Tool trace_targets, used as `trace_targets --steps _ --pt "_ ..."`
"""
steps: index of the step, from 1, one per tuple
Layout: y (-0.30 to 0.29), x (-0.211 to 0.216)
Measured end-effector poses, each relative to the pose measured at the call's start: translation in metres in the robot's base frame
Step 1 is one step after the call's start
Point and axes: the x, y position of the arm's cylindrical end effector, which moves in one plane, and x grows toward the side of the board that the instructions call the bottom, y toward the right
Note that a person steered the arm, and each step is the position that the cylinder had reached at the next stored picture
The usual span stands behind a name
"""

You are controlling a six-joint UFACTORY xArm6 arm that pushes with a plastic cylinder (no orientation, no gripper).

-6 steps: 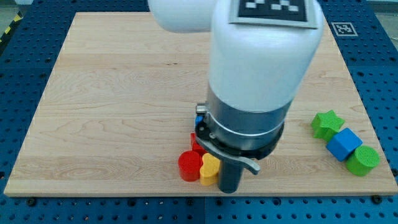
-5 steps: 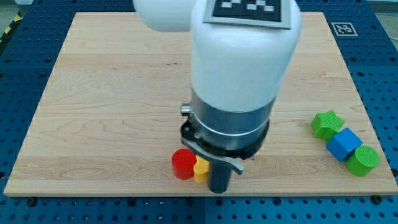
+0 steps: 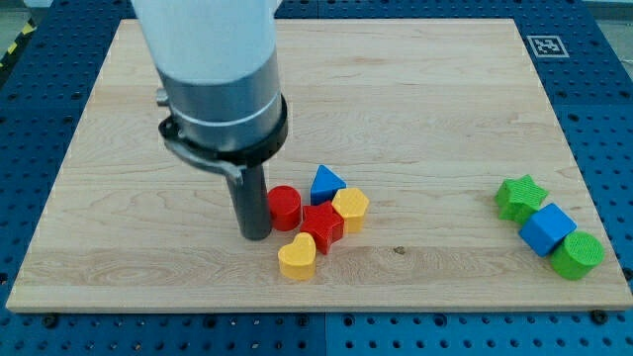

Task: Move the red circle towards the top right side of the board

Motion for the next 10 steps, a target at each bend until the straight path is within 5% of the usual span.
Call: trace_targets --steps 4,7,10 --pt "0.030 -0.015" --pt "0.061 -0.072" --pt "0.075 -0.056"
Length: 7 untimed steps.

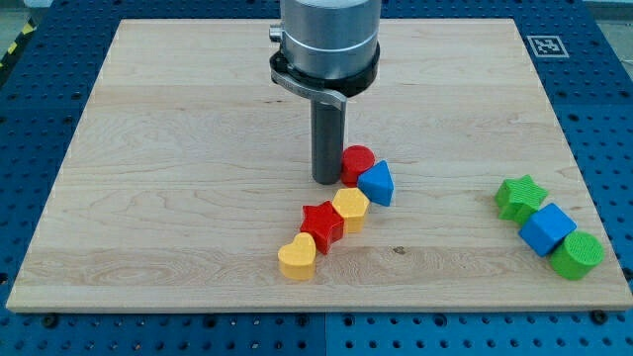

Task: Move the red circle towards the top right side of the board

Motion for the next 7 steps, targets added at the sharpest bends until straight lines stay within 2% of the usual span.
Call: trace_targets --steps 2,7 --pt "0.024 0.007" --pt "0.135 -0.135"
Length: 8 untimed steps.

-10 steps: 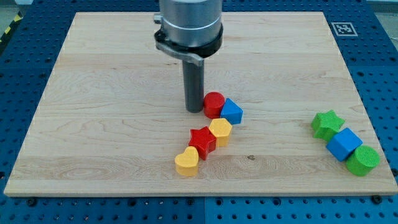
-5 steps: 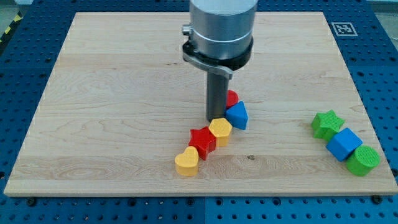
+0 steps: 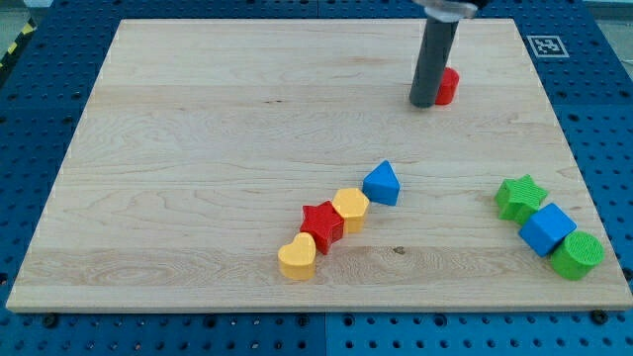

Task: Move the red circle towards the top right side of the board

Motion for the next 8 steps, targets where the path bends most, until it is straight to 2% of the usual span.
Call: trace_targets --steps 1,2,7,8 --pt "0.024 -0.024" --pt "0.039 -0.029" --pt "0.113 -0.003" --pt "0.114 -0.003"
